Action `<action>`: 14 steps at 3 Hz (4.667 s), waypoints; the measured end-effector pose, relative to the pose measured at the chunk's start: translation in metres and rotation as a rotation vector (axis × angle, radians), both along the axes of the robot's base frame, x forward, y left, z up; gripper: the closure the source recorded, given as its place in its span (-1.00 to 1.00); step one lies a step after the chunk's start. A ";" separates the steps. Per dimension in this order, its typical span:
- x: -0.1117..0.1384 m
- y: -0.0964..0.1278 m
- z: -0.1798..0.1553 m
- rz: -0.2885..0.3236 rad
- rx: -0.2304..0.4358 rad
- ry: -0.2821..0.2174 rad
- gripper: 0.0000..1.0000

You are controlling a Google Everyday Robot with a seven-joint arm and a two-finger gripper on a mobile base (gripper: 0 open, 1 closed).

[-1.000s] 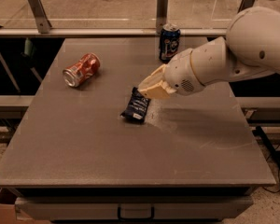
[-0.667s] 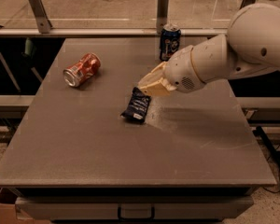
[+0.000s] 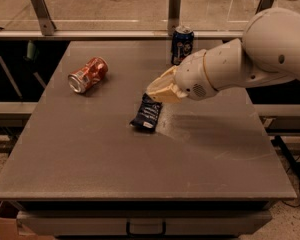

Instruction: Move rxbar blueberry near pepsi can

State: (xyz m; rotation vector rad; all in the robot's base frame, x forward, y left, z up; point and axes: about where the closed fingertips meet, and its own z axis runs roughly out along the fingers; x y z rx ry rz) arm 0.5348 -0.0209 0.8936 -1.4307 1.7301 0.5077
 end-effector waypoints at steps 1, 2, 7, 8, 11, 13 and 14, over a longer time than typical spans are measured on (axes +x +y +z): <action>0.008 0.008 -0.007 0.018 0.014 0.024 -0.43; 0.014 0.011 -0.011 0.021 0.017 0.050 -0.88; 0.014 0.025 -0.058 -0.013 -0.038 -0.006 -0.06; 0.015 0.024 -0.056 -0.030 -0.036 -0.021 0.40; 0.064 -0.051 0.067 -0.174 -0.048 -0.321 1.00; 0.083 -0.061 0.067 -0.139 -0.040 -0.365 1.00; 0.118 -0.087 0.062 -0.069 -0.035 -0.428 1.00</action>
Offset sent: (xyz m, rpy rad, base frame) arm 0.0225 0.0102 -0.0202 0.0232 0.0890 0.0161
